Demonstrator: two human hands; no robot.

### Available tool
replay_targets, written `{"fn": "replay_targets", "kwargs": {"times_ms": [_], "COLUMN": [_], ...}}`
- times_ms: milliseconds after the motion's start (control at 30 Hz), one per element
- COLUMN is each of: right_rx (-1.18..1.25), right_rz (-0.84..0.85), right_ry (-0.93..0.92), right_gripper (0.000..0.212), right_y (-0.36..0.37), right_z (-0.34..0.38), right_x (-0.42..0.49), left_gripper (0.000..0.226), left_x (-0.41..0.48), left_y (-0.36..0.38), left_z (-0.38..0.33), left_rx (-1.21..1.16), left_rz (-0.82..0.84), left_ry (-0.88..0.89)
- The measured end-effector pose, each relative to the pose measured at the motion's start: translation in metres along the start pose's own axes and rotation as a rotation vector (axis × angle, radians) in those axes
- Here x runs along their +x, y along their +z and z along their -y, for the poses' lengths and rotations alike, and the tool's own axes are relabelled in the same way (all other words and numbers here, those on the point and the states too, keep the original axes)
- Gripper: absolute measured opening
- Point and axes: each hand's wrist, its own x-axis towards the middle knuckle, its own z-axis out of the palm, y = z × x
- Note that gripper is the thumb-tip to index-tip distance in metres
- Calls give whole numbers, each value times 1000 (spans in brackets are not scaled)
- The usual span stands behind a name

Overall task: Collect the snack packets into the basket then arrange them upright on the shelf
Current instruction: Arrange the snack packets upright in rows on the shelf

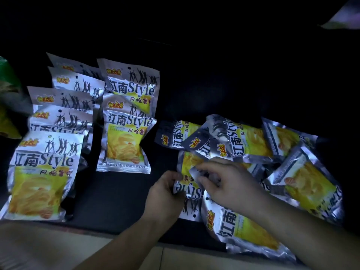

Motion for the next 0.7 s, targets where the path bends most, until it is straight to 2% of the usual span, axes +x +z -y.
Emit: {"fn": "replay_targets", "kwargs": {"times_ms": [133,233,300,400,567,633,700], "right_rx": [78,80,85,89,202,274,345], "right_rz": [-51,-65,-47,38,176,181,104], "right_ry": [-58,-101,-119,-143,-164,-117,-45], "right_gripper": [30,33,37,40,42,46,48], "right_y": [-1,-16,-31,-48,-41,-37,-30], "right_z": [13,30,45,68,100,111,118], "right_x": [-3,0,5,14,22,28,35], "left_gripper": [40,45,52,58,70,69,63], "left_x": [-10,-10,-12,-19,-36,-37,-35], "left_y": [-20,-54,-81,-119,-169,-178,-184], "left_z": [-18,-50,-75,-110,-163,-175,-177], "left_rx": [-124,-111,-11,270,547,616,619], "left_rz": [-6,86,146,197,401,389,254], "left_ry": [80,160,221,275,359,387,432]}}
